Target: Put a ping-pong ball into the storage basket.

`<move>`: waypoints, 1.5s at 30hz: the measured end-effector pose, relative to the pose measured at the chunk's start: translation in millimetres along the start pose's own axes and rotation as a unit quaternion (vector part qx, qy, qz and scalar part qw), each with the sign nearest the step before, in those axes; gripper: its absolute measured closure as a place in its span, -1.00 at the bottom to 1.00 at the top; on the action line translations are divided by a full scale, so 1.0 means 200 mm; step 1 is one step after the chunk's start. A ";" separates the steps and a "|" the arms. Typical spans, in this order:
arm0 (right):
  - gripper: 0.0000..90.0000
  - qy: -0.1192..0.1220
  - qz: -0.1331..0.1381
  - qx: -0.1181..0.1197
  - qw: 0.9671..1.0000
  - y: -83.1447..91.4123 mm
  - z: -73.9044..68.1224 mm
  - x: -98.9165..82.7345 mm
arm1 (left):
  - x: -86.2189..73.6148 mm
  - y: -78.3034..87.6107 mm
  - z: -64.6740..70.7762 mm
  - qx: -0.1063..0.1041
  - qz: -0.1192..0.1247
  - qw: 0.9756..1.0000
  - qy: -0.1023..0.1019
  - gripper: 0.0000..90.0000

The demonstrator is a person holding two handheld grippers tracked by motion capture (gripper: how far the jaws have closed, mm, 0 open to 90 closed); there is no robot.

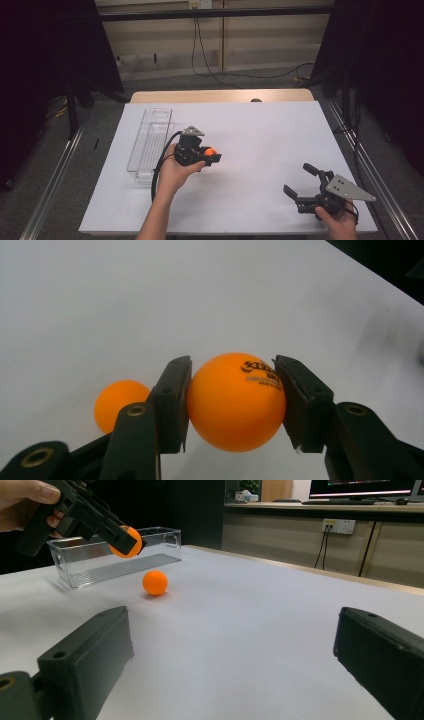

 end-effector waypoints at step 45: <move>-0.95 0.000 0.000 0.004 1.000 0.00 -0.01 0.00 | 0.02 0.09 -0.11 0.038 0.012 0.999 -0.009 0.13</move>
Point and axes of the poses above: each handheld gripper's, and its own axes: y roughly backward along the jaws, x roughly out of its top, z roughly to its right, the point moved 4 cm from there along -y, roughly forward along the jaws, and after that the axes turned 15 degrees about z, right-handed, at the moved point
